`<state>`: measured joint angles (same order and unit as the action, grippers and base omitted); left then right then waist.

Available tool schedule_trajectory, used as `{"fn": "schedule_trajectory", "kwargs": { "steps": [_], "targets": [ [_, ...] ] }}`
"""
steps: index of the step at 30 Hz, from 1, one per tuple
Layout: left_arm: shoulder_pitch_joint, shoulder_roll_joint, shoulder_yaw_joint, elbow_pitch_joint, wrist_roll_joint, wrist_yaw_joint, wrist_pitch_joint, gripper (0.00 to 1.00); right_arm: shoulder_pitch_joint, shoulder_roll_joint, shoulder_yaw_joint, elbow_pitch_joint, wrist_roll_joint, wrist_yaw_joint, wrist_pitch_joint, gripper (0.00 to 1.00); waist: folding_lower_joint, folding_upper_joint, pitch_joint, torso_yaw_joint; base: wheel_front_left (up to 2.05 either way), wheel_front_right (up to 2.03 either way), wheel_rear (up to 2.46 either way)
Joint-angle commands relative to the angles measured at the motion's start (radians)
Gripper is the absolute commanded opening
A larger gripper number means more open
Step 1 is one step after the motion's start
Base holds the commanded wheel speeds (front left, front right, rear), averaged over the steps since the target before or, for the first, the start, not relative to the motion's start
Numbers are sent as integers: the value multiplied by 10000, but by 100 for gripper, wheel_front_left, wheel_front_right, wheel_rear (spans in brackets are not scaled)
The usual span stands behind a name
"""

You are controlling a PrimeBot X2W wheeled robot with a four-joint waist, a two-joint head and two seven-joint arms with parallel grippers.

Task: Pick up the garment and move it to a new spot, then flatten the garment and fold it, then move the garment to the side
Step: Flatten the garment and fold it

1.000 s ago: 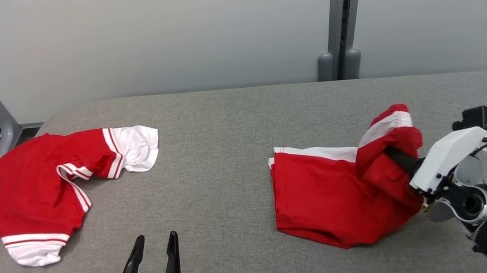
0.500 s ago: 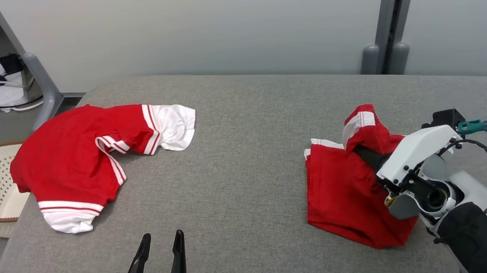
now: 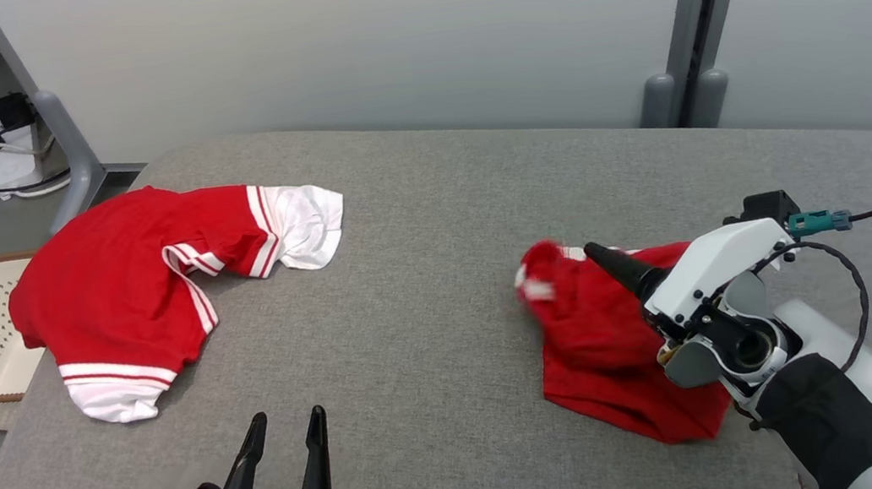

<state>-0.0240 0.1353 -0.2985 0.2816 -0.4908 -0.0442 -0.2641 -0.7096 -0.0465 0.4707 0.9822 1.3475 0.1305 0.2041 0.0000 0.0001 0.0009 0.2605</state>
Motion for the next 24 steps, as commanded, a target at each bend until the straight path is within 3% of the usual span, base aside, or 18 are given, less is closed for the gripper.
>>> {"fn": "schedule_trajectory", "kwargs": {
  "steps": [1, 5, 12, 19, 24],
  "targets": [
    [-62, 9, 48, -8, 77, -12, -1, 100, 1, -80, 66, -127, 84, 6, -116, 100, 0, -1, -87, -155, 0, 0, 0],
    [81, 11, 86, -14, 67, 17, -1, 100, 47, -212, 76, -829, 145, 6, -548, 100, 0, -1, -258, -458, 0, 0, 0],
    [215, 11, 169, -157, 90, 81, -2, 100, 626, -1378, 2, -2686, -208, 8, -1596, 100, 0, -1, -373, -907, 0, 0, 0],
    [326, -28, 403, -436, 191, 122, -2, 100, 1462, -2620, 332, -4058, -1700, 6, -3357, 100, 0, -1, -376, -1340, 0, 0, 0],
    [339, -43, 592, -609, 286, 125, -2, 100, 1995, -2870, 335, -4521, -2653, 6, -4210, 100, 0, -1, -361, -1612, 0, 0, 0]
  ]
}}
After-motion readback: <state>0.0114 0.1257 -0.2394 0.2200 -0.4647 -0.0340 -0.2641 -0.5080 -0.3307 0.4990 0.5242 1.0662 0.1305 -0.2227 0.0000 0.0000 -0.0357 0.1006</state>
